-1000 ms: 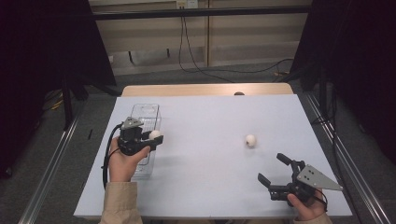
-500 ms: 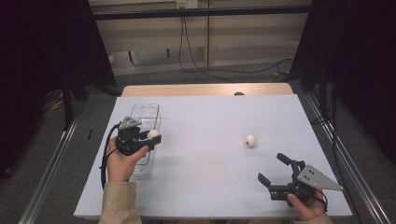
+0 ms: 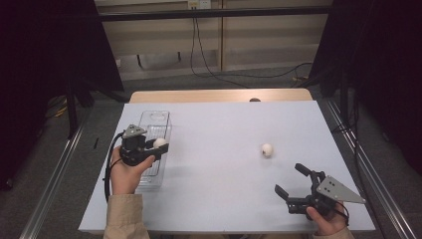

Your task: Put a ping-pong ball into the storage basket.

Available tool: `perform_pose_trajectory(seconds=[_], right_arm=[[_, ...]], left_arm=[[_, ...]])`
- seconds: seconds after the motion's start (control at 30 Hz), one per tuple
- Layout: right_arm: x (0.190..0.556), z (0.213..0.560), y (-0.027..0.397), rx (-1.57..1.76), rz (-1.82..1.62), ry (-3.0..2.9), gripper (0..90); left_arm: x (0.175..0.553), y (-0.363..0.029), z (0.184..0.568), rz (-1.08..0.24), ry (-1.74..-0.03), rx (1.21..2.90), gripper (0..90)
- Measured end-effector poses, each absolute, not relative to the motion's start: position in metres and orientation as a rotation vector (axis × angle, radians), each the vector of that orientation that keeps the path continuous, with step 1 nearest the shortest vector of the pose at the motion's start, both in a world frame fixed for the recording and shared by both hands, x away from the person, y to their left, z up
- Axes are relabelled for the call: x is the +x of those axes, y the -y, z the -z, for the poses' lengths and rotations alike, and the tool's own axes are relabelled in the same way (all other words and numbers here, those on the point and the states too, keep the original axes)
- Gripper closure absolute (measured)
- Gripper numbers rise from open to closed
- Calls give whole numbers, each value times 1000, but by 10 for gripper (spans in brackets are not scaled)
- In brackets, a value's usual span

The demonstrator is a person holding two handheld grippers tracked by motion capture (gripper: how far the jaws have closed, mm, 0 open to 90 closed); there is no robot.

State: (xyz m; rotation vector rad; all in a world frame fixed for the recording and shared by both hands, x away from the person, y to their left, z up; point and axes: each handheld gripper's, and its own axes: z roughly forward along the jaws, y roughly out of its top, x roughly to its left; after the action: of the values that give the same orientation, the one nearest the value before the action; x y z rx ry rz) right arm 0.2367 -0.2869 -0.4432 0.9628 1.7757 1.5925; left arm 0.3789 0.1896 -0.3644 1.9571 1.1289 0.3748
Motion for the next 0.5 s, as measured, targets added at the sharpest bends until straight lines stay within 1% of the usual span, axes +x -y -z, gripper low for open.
perform_pose_trajectory(seconds=[0.5], right_arm=[[237, 444, 287, 964, -1596, -1778, 22]], left_arm=[[379, -196, 365, -395, -1148, 1944, 512]])
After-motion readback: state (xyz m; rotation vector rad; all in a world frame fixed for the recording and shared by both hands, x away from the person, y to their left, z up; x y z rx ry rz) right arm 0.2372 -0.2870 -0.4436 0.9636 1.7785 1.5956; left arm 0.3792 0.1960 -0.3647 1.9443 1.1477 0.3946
